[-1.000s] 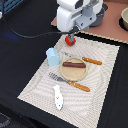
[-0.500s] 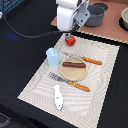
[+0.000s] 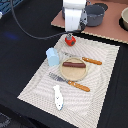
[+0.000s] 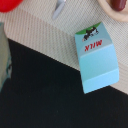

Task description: Interact with the objects in diverse but meaningful ways.

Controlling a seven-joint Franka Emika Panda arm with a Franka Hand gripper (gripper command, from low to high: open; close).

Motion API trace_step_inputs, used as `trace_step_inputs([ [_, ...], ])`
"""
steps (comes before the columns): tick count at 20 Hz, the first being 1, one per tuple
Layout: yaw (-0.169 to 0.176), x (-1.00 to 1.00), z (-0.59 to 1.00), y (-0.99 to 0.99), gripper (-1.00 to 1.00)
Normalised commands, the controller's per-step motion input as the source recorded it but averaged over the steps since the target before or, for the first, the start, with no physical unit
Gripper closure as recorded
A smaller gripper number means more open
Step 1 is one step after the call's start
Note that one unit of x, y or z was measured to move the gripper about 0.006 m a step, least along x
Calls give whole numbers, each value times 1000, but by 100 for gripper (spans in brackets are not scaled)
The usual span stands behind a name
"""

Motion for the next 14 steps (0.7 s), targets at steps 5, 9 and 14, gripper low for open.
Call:
trace_step_inputs([
  [5, 47, -501, -135, -570, -100],
  [9, 37, -506, -176, -554, -100],
  [14, 27, -501, -394, -438, -100],
])
